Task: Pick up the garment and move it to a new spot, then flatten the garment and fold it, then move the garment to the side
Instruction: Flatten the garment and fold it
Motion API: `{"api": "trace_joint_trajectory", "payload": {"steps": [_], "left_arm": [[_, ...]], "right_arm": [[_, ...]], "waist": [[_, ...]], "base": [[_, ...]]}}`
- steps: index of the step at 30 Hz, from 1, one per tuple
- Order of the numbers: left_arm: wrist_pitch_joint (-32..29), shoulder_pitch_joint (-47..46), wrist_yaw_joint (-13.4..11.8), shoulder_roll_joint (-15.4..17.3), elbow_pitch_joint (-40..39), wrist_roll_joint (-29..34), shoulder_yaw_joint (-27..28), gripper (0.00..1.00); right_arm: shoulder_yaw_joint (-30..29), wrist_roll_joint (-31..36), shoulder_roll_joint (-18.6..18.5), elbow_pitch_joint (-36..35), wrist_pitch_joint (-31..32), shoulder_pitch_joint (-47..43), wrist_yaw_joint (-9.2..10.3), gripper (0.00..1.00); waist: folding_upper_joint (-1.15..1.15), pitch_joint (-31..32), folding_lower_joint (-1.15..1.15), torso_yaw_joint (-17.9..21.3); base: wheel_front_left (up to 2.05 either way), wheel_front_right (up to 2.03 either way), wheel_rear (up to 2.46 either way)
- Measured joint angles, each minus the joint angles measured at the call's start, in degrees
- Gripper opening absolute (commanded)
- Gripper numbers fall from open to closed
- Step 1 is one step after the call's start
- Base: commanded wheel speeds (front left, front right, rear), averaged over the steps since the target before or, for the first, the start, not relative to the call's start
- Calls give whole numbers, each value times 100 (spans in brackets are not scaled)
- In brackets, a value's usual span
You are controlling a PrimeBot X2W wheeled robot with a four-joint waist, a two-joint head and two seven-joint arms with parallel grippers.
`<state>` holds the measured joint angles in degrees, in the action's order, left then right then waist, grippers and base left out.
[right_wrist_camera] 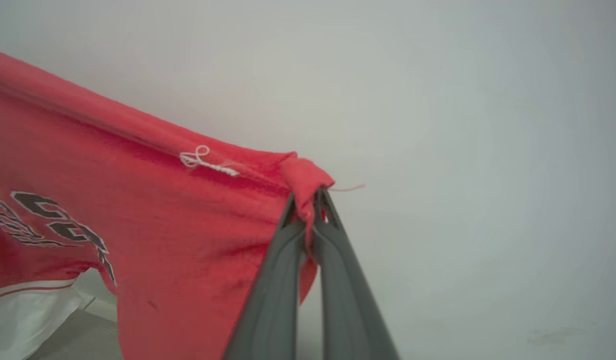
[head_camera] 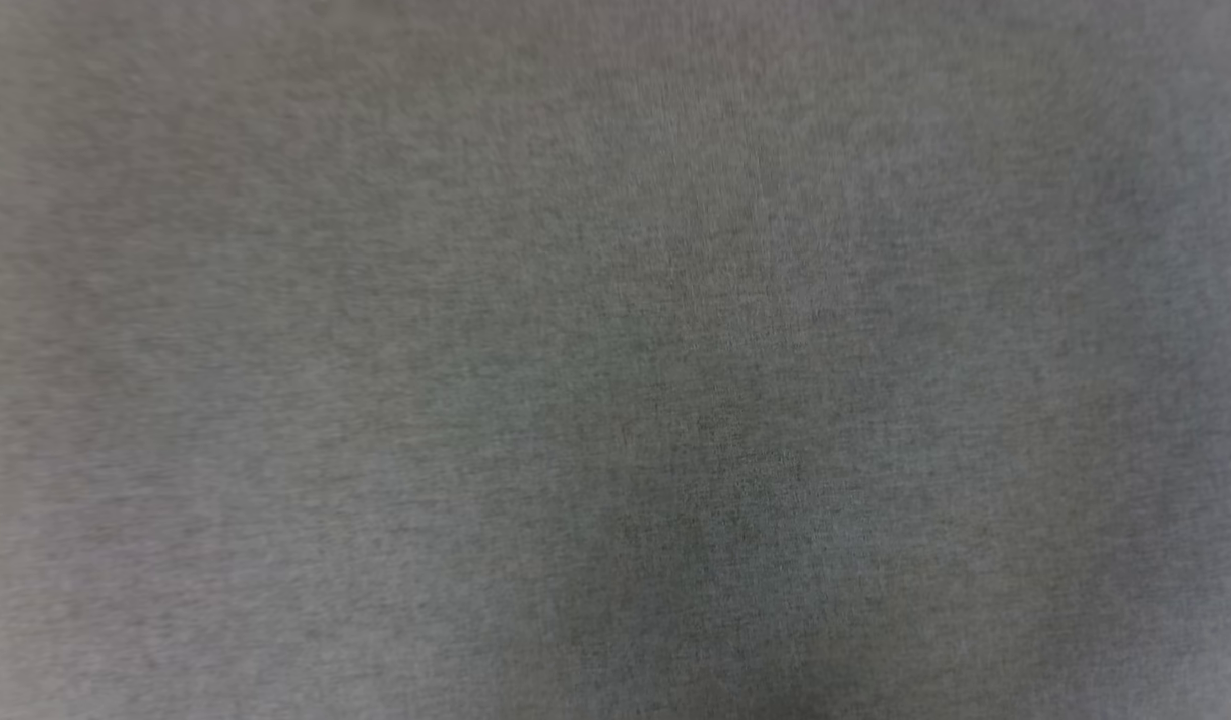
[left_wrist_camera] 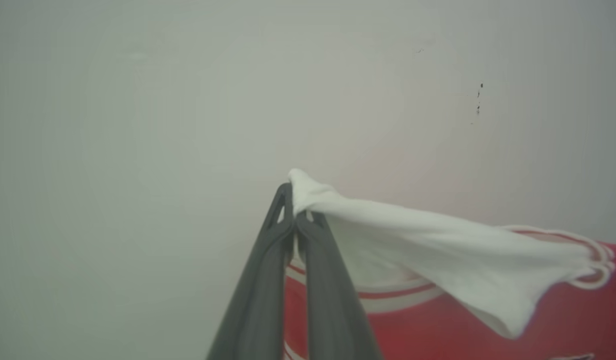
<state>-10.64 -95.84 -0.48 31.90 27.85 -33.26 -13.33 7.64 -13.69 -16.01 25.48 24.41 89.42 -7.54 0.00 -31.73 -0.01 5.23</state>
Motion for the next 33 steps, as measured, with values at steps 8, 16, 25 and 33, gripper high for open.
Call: {"api": "trace_joint_trajectory", "payload": {"steps": [8, 16, 25, 33], "left_arm": [[148, -1054, 77, 16, 552, 268, -135, 0], [483, -1369, 248, -47, 1145, 315, -231, 0], [1051, -937, 501, -205, 1974, 56, -171, 0], [1511, 241, 726, -521, 2581, -422, -175, 0]], "right_arm": [[119, 21, 107, 644, -542, 1054, 1, 0], [461, -76, 233, 1394, -1193, 1551, 1, 0], [1143, -286, 318, 2082, -1510, 1546, 1, 0], [1813, -822, 123, 2295, -1680, 586, 1, 0]], "waist": [[0, -859, 0, 162], [0, -1435, 0, 256], [0, -1457, 0, 136], [0, -940, 1, -71]], "base": [[0, 0, 0], [0, 0, 0], [0, 0, 0], [0, 0, 0]]}}
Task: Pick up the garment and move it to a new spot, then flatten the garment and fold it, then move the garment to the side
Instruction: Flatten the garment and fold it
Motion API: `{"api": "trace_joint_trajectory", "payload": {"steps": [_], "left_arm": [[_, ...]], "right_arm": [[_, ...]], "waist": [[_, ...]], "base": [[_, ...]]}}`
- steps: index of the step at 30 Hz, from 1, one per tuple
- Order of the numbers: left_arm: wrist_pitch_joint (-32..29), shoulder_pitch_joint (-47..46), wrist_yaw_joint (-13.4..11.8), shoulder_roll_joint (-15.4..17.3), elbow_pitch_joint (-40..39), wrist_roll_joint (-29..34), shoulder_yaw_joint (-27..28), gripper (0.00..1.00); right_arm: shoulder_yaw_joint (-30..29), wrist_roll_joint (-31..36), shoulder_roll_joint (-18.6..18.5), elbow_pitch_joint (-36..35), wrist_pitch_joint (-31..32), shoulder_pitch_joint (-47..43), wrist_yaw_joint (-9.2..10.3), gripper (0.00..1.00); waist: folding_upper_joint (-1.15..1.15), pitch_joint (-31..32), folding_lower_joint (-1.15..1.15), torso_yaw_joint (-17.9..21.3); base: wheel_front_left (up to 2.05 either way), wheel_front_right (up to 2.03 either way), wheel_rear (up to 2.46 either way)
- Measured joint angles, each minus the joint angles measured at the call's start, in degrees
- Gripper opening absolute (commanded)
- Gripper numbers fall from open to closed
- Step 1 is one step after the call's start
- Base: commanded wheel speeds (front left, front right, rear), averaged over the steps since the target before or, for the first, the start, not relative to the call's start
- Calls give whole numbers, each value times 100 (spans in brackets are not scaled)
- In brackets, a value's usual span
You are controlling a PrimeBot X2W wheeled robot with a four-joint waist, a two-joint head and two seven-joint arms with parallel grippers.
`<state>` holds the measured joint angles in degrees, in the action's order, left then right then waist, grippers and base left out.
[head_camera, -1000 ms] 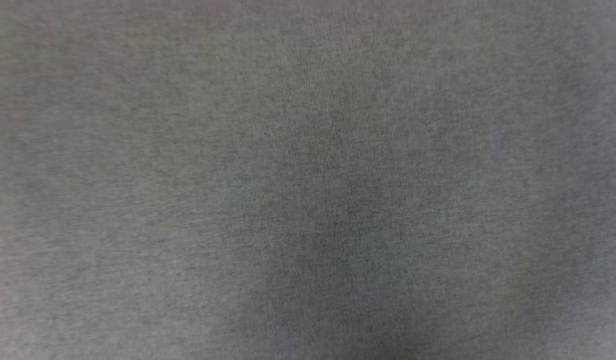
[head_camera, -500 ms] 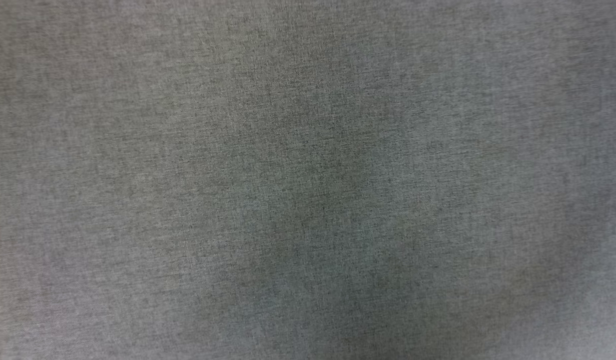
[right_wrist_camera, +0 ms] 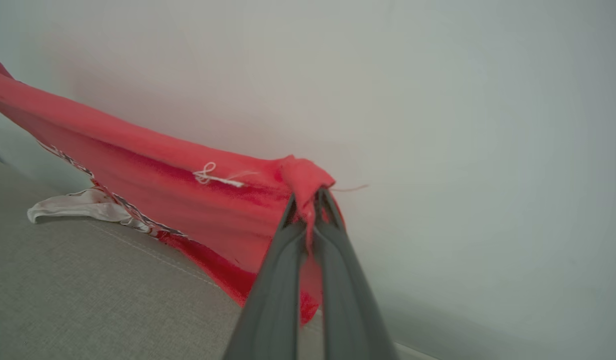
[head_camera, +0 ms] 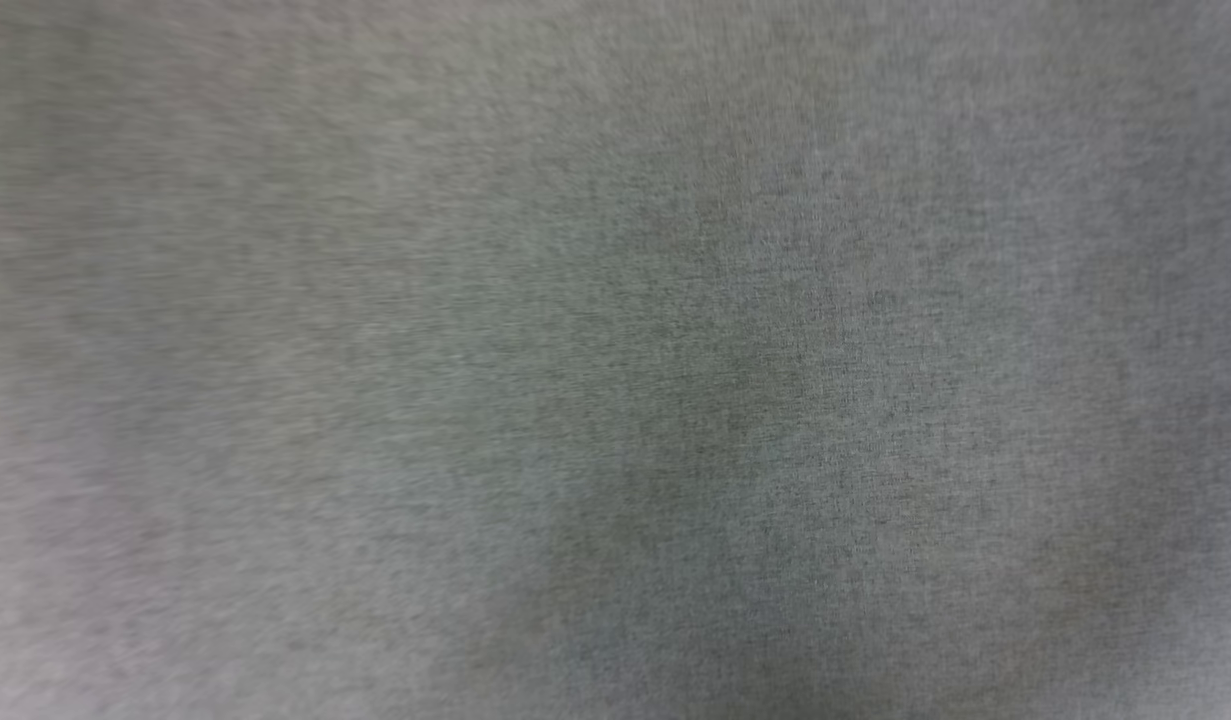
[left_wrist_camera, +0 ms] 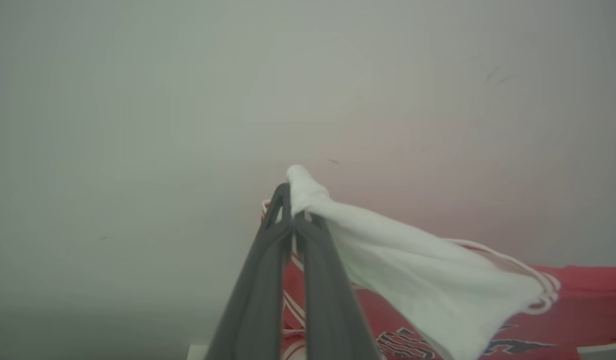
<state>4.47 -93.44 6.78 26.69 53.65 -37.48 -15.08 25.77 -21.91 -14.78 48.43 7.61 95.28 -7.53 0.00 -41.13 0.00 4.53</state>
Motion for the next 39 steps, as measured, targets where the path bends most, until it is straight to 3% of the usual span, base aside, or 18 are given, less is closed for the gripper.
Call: {"api": "trace_joint_trajectory", "payload": {"steps": [6, 13, 17, 22, 30, 39], "left_arm": [[372, 1662, 62, -298, 109, -452, -58, 0], [642, 4041, 71, -344, -647, -980, 23, 0], [677, 5375, -160, -310, -1343, -1121, 89, 0], [524, 6974, -740, -177, -2539, -1181, 129, 0], [-25, 9264, -1913, 122, -4873, -1372, 319, 0], [-690, 10800, -2789, 515, -6702, -1479, 455, 0]], "right_arm": [[233, -485, -322, -70, -183, -1445, 0, 0], [390, -1111, -713, -532, -175, -3512, -2, 0], [338, -1361, -895, -911, -97, -4614, -3, 0], [51, -1484, -1077, -1510, 1, -5909, -5, 0], [-801, -1303, -1170, -2750, 541, -7832, -11, 0], [-2207, -700, -604, -4386, 1652, -9862, -12, 0]], "waist": [[0, 704, 0, -219], [0, 1699, 1, -408], [0, 2228, 1, -469], [0, 2804, 2, -515], [0, 3403, 3, -479], [0, 3756, 2, -529]], "base": [[0, 0, 0], [0, 0, 0], [0, 0, 0], [0, 0, 0], [0, 0, 0], [0, 0, 0]]}}
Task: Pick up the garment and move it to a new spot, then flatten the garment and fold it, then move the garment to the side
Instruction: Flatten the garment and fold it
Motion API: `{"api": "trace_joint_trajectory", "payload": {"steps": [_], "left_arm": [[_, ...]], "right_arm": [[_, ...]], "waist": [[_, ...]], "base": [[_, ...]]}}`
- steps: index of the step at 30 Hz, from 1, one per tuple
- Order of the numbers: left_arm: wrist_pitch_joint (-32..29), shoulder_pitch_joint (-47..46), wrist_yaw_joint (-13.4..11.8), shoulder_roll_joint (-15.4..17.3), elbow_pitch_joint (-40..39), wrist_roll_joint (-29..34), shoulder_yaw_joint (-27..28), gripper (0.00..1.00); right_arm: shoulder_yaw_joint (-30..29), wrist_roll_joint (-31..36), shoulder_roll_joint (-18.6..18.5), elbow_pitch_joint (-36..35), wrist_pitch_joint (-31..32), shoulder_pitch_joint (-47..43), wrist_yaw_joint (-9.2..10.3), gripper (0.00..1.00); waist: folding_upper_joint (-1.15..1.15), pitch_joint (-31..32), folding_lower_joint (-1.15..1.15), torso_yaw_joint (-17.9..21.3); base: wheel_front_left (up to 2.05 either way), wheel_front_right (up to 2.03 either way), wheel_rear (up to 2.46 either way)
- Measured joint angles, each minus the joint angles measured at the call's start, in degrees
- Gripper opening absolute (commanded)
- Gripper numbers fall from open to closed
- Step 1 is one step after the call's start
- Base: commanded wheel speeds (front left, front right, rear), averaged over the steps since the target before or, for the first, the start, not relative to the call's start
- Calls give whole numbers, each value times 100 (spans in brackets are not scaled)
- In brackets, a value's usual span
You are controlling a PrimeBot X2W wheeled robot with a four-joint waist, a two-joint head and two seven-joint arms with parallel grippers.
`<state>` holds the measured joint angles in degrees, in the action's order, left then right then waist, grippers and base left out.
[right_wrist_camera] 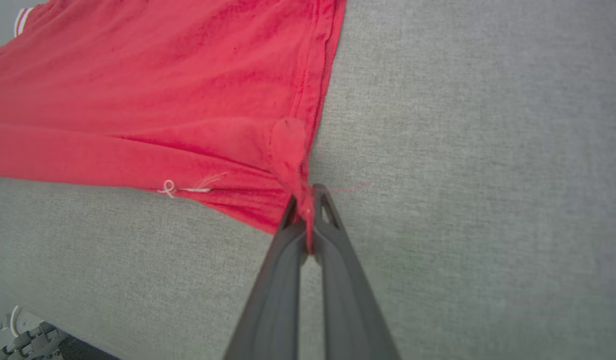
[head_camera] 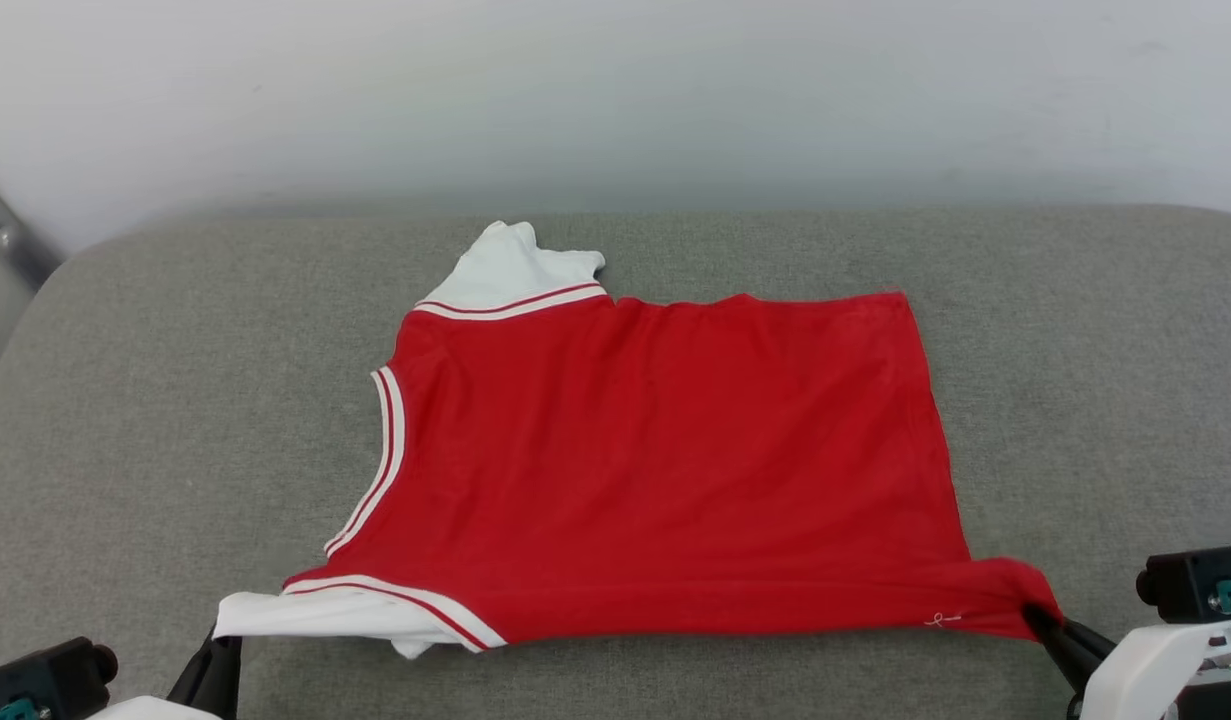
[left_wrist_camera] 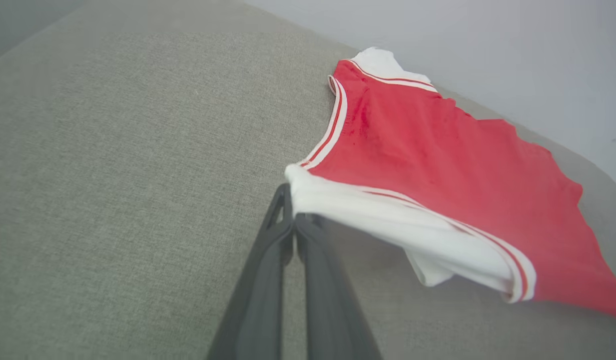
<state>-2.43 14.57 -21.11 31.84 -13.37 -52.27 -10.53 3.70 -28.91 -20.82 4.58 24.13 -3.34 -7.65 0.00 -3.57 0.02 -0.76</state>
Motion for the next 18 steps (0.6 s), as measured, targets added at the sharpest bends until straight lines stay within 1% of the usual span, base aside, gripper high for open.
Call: {"api": "trace_joint_trajectory", "payload": {"steps": [2, 4, 6, 8, 10, 12, 14, 18], "left_arm": [[-98, 44, -67, 34, -204, -3, -4, 0], [-213, -31, -78, 105, -305, 1, -33, 0], [-336, -292, -4, 177, -300, 4, -85, 0], [-491, -658, 136, 204, -185, -40, -169, 0], [-612, -1043, 299, 207, 23, -85, -244, 0], [-725, -1393, 447, 212, 282, -90, -348, 0], [-854, -1723, 573, 187, 559, -146, -423, 0], [-1039, -2335, 817, 148, 1043, -169, -598, 0]], "right_arm": [[-205, 135, 145, -368, 215, -159, 3, 0], [-348, 270, 274, -634, 431, -166, 9, 0], [-450, 390, 387, -792, 578, -124, 9, 0], [-479, 508, 469, -848, 701, 36, 10, 0], [-450, 650, 478, -828, 775, 320, 10, 0], [-389, 612, 559, -711, 824, 639, 11, 0], [-254, 633, 559, -492, 920, 940, 11, 0], [-12, 638, 526, -60, 923, 1480, 12, 0]], "waist": [[0, -17, 0, -14], [0, -53, 0, -22], [0, -120, 0, -27], [0, -220, -1, -30], [0, -349, -1, -20], [0, -495, -2, -4], [0, -643, -2, 17], [0, -922, -3, 54]], "base": [[0, 0, 0], [0, 0, 0], [0, 0, 0], [0, 0, 0], [0, 0, 0], [0, 0, 0], [0, 0, 0], [0, 0, 0]]}}
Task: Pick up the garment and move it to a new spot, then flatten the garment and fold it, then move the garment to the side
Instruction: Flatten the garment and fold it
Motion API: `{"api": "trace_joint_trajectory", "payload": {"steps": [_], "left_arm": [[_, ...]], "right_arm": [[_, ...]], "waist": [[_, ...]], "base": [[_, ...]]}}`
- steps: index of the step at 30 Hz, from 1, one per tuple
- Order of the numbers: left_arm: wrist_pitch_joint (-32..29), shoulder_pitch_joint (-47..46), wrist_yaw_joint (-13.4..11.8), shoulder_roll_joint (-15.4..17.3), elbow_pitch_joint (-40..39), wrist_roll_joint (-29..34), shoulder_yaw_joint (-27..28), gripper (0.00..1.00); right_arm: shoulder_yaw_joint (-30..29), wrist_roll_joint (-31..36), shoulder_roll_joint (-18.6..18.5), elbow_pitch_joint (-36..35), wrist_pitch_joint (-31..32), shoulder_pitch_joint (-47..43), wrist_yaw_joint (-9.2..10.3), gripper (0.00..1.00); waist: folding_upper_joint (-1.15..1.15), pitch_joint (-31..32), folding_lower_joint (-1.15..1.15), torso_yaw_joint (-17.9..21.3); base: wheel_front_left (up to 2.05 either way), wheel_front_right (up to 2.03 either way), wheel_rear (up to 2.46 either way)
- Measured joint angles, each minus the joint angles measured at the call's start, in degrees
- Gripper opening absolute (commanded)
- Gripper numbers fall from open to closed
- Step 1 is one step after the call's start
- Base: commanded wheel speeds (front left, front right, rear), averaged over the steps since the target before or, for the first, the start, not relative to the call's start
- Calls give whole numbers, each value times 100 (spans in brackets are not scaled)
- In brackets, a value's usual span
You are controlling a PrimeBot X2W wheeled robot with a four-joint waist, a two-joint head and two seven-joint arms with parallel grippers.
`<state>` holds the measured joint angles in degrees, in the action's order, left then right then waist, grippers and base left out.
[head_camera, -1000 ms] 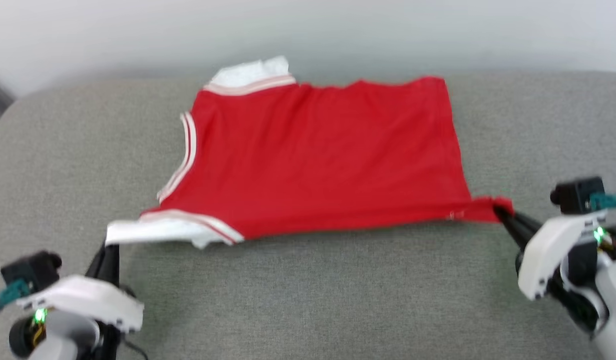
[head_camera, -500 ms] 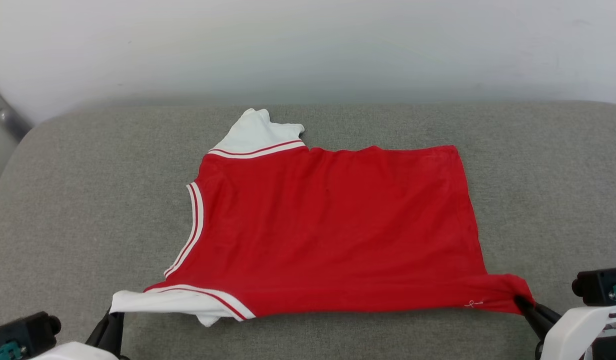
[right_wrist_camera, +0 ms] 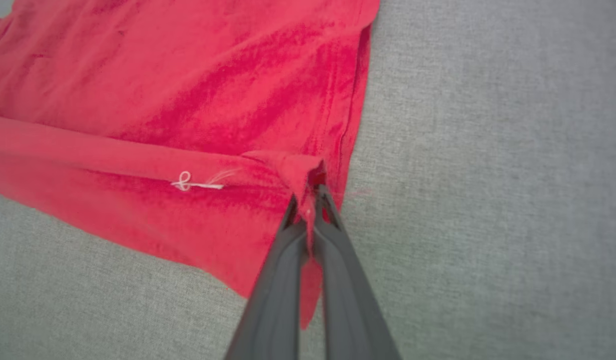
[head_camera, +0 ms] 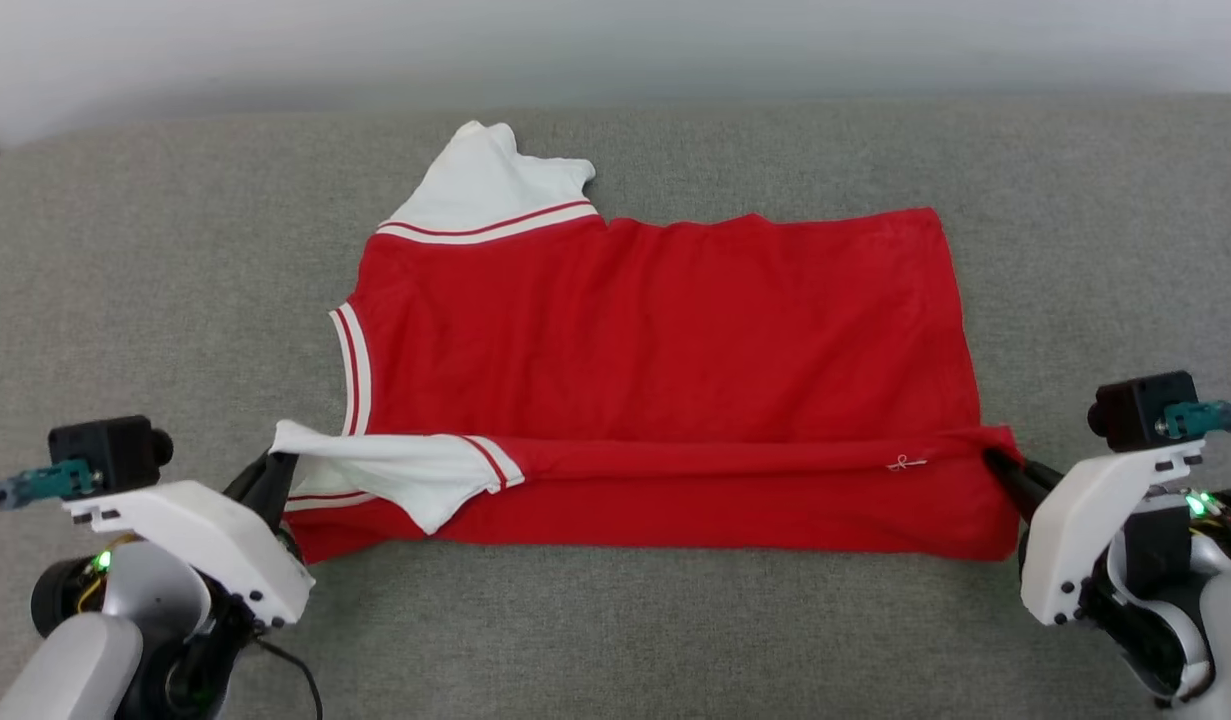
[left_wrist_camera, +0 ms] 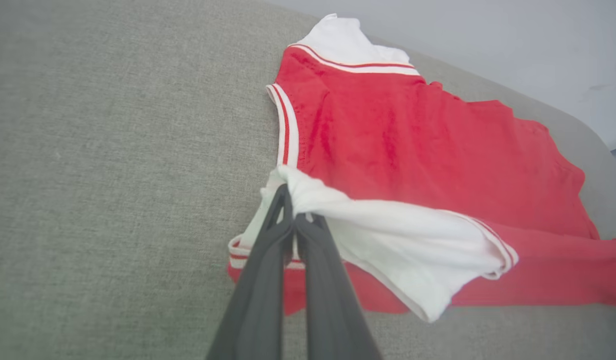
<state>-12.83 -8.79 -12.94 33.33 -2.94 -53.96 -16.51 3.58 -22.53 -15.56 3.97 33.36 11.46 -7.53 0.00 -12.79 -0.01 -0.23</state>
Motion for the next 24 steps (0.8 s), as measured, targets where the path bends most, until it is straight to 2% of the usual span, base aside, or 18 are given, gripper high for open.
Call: {"api": "trace_joint_trajectory", "payload": {"steps": [9, 10, 11, 12, 13, 18, 24], "left_arm": [[-198, -949, 402, -193, 827, 22, -257, 0], [-237, -1013, 445, -233, 910, -10, -291, 6], [-268, -1069, 495, -276, 992, -33, -332, 33], [-279, -1116, 549, -302, 1084, -33, -367, 65], [-280, -1154, 592, -325, 1156, -38, -369, 100], [-135, -1295, 755, -456, 1445, -123, -358, 100], [260, -1327, 847, -500, 1586, -54, -285, 100]], "right_arm": [[323, 35, -122, 834, -332, 915, 0, 0], [366, 41, -138, 914, -403, 979, 0, 5], [404, 52, -143, 971, -500, 1031, 0, 32], [433, 62, -136, 1058, -555, 1089, 0, 99], [465, 87, -120, 1136, -621, 1133, 0, 100], [594, 93, -44, 1352, -1029, 1201, 1, 100], [560, 155, -77, 1185, -1958, 1181, 1, 100]], "waist": [[0, -442, 0, 6], [0, -471, 0, 4], [0, -500, 0, 3], [0, -524, 0, 5], [0, -541, 0, 13], [0, -589, 0, 43], [0, -477, 0, 56]], "base": [[0, 0, 0], [0, 0, 0], [0, 0, 0], [0, 0, 0], [0, 0, 0], [0, 0, 0], [0, 0, 0]]}}
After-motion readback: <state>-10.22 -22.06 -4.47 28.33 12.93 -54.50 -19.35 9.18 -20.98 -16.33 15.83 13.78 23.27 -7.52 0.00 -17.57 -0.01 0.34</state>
